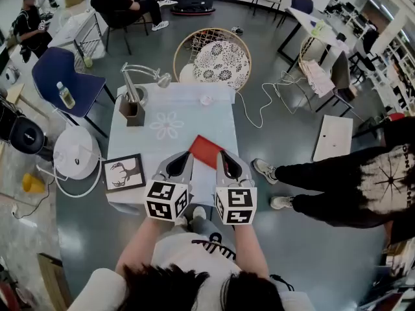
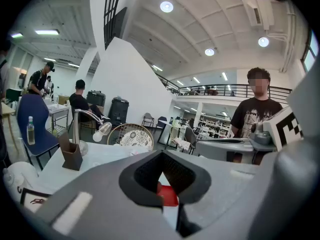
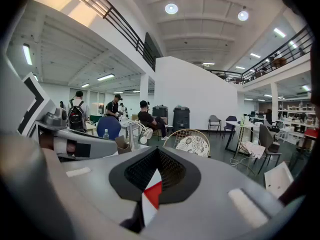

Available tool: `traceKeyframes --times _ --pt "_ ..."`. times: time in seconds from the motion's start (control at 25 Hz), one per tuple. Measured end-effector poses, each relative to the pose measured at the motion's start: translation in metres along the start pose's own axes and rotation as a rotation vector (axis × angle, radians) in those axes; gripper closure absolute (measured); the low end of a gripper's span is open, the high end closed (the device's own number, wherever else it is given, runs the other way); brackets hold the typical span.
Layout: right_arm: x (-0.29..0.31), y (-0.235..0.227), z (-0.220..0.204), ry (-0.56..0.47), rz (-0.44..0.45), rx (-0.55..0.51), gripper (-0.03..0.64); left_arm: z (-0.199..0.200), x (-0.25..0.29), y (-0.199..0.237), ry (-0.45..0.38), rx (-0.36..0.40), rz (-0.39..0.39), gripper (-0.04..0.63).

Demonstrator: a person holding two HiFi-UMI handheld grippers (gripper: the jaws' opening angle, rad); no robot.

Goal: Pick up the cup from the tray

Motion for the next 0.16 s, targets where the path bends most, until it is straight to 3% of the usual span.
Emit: traceKeyframes --times 0.16 --pt "-0.0050 0.0008 -0.0048 0.007 0.008 0.012 0.595 -0.0056 -0.0006 -0.0049 0.005 0.006 -0.009 0.595"
Point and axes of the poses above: the fingertips, and each gripper's own axes: x forward along the fingers, y to its left, z out of its top, the point moved 8 cm from there along -x, backward along the fingers, and after that the axes turned 14 degrees about -x, right-handed, at the moved point
